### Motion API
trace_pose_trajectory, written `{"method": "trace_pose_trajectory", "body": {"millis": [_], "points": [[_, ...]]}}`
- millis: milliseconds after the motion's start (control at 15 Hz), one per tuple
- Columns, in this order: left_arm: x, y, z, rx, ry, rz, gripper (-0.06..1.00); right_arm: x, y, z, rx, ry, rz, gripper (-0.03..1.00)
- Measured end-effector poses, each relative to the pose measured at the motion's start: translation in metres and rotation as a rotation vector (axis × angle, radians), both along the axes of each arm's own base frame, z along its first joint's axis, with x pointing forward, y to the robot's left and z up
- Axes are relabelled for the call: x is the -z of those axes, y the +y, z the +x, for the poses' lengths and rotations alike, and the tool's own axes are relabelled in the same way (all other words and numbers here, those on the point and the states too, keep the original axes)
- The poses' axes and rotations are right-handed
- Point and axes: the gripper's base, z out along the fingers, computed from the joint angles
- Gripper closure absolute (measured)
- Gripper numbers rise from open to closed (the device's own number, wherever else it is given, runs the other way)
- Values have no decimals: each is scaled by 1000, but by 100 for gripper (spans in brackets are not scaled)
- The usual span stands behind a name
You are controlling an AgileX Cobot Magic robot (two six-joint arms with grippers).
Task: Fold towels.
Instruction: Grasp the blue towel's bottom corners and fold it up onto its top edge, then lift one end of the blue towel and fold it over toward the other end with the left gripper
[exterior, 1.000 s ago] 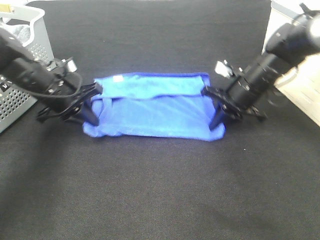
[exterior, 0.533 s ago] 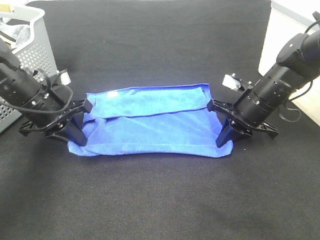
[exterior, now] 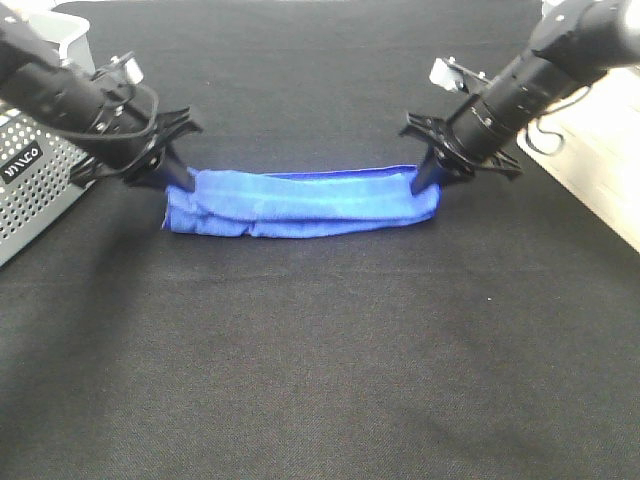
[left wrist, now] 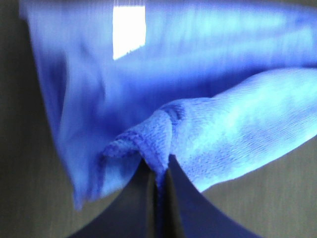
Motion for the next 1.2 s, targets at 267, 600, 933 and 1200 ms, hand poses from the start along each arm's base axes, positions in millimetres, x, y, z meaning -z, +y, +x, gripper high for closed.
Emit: {"method": "trace_pose_trajectory", "body": {"millis": [267, 600, 933, 1200], "points": [[13, 5, 27, -43, -4, -9, 93, 12, 3, 24, 13, -19, 0, 97], [22, 3, 32, -20, -8, 0, 50, 18, 3, 25, 15, 12, 0, 40], [3, 6, 31, 24, -67, 52, 7, 19, 4, 16, -27, 97, 4, 14], [7, 14, 29, -36, -13, 134, 6, 9, 3, 15, -43, 87, -17, 13]]}}
